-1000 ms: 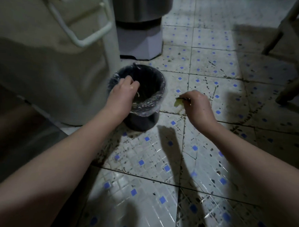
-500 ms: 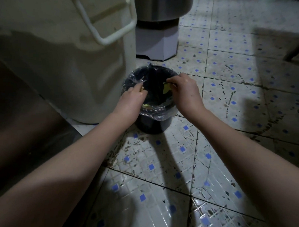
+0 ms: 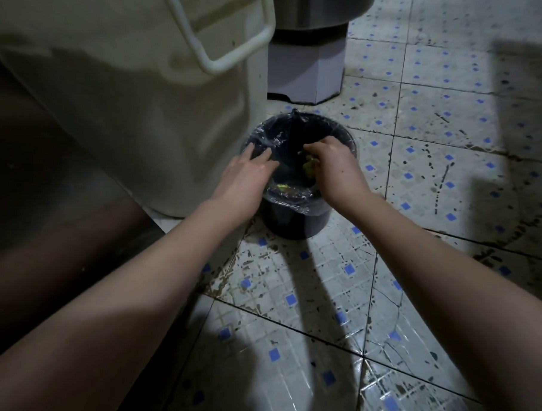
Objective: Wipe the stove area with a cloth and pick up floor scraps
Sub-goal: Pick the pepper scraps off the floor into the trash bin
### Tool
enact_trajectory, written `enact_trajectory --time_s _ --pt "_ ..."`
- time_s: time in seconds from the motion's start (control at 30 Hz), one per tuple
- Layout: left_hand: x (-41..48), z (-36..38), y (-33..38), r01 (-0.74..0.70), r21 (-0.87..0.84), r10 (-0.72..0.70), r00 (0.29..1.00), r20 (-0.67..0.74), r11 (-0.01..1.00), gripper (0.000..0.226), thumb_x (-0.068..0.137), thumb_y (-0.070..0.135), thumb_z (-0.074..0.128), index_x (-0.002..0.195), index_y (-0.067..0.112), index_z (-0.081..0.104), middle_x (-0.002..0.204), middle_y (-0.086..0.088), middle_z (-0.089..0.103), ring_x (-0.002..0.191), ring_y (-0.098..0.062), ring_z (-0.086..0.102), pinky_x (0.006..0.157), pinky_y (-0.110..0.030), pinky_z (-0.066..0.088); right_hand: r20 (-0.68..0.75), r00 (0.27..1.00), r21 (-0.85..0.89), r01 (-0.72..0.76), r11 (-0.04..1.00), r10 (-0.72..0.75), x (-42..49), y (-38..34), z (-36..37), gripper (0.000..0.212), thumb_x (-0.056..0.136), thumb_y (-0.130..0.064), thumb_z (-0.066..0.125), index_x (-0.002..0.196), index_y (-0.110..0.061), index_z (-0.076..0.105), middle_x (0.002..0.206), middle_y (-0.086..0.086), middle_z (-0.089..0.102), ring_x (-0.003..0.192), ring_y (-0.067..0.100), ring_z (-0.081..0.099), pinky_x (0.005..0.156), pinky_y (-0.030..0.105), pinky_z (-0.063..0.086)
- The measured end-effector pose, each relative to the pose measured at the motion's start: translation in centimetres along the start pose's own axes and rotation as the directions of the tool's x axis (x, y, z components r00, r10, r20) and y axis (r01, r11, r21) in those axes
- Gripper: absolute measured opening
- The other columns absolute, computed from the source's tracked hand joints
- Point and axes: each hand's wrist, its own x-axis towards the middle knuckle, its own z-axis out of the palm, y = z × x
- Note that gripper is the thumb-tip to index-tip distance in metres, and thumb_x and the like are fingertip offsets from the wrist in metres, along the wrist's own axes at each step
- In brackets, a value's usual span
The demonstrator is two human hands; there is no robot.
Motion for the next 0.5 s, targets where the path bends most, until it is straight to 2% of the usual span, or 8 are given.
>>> enact_trajectory --time_s 0.17,0.33,0.5 --pt "-0.2 -0.3 0.2 0.051 0.094 -0.046 0.997 -0.060 0.994 0.051 0.086 0.005 0.055 0.134 0.017 0.047 0.146 -0.005 0.039 0.136 -0.032 0.030 0.102 -0.046 0.033 0.086 0.995 -0.185 0.072 0.980 -0.057 0.0 0.3 0.4 0.050 0.087 -0.004 0.052 0.135 -0.015 0.048 0.133 0.013 0.051 0.118 0.033 0.050 0.102 0.042 0.038" --pt "-0.4 -0.6 0.6 0.063 0.128 -0.053 0.996 -0.076 0.990 0.049 0.085 0.006 0.055 0.132 0.017 0.048 0.147 -0.006 0.039 0.131 -0.031 0.036 0.099 -0.044 0.035 0.090 0.990 -0.322 0.132 0.938 -0.108 -1.0 0.5 0.2 0.050 0.087 -0.007 0.055 0.135 -0.019 0.047 0.133 0.010 0.050 0.122 0.031 0.046 0.104 0.043 0.030" --pt "-0.7 -1.2 1.1 0.044 0.117 -0.038 0.998 -0.055 0.992 0.049 0.086 0.004 0.051 0.134 0.016 0.047 0.148 -0.007 0.037 0.131 -0.031 0.037 0.100 -0.043 0.035 0.095 0.984 -0.338 0.172 0.925 -0.148 -2.1 0.7 -1.4 0.046 0.091 -0.011 0.049 0.137 -0.018 0.045 0.139 0.012 0.046 0.129 0.030 0.040 0.108 0.044 0.026"
